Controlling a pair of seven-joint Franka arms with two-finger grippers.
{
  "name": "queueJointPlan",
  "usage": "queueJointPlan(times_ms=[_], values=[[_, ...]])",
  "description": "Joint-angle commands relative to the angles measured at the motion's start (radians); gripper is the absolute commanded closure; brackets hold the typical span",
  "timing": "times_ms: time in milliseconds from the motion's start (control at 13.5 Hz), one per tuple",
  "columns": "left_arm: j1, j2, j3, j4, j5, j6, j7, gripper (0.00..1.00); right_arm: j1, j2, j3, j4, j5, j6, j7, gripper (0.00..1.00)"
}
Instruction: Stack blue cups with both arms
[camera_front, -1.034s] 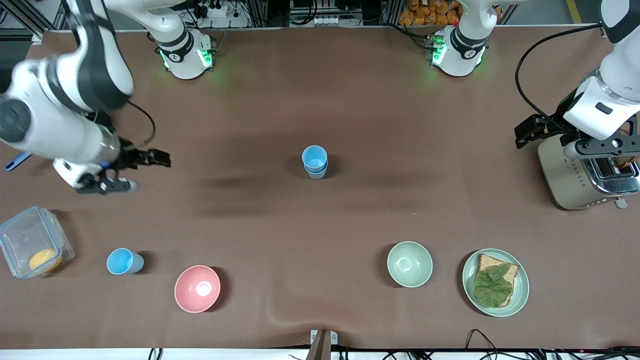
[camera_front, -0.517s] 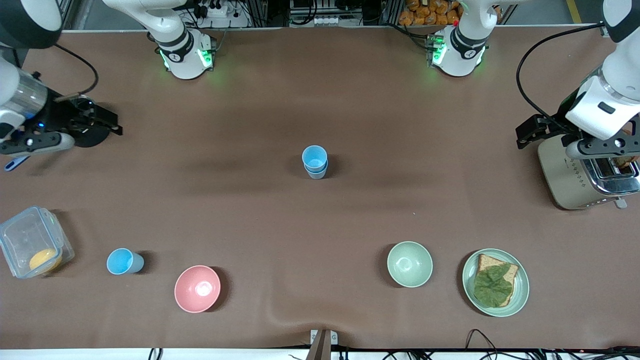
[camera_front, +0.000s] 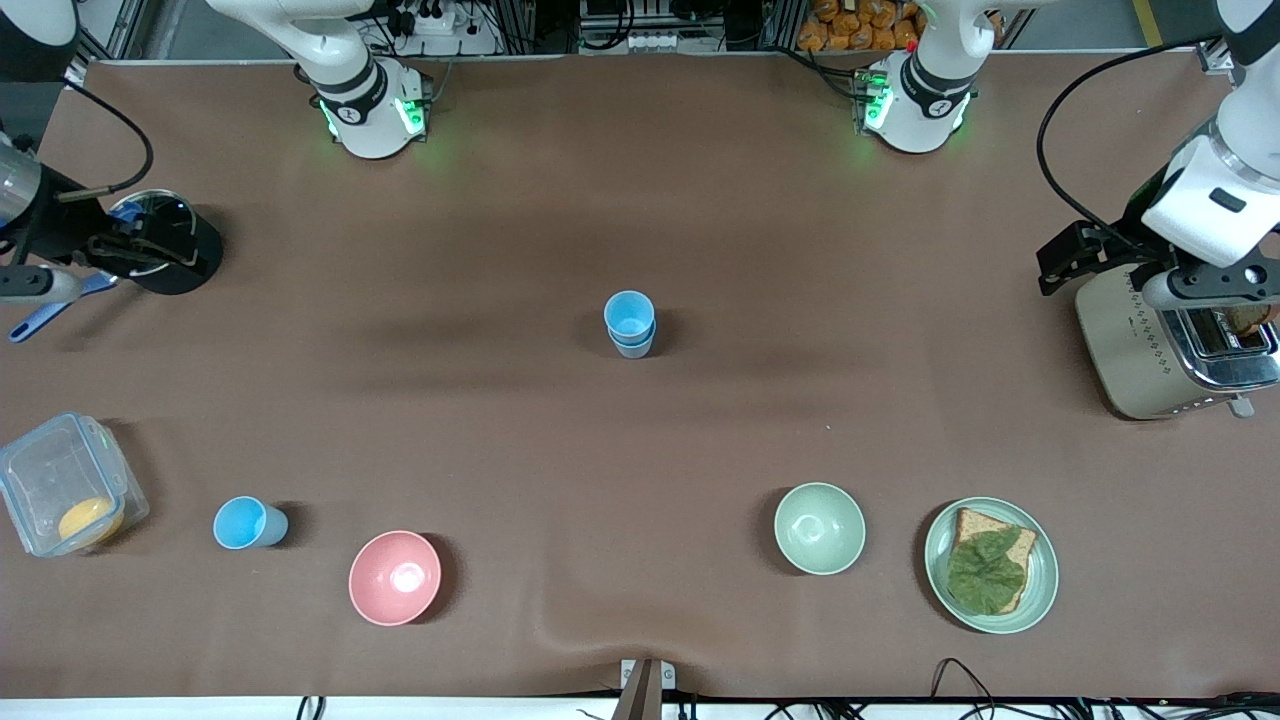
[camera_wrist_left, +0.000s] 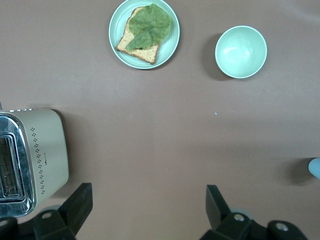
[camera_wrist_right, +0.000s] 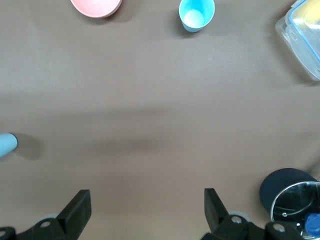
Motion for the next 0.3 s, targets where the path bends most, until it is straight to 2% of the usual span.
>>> queueJointPlan(times_ms=[0, 221], values=[[0.006, -0.009, -0.007, 0.024, -0.001, -0.054, 0.024, 0.0, -0.016, 0.052, 0.011, 0.078, 0.003, -0.045, -0.05, 0.0], [0.004, -0.007, -0.005, 0.025, -0.005, -0.069, 0.024, 0.0, -0.042, 0.061, 0.009, 0.076, -0.004, -0.03, -0.203, 0.0]])
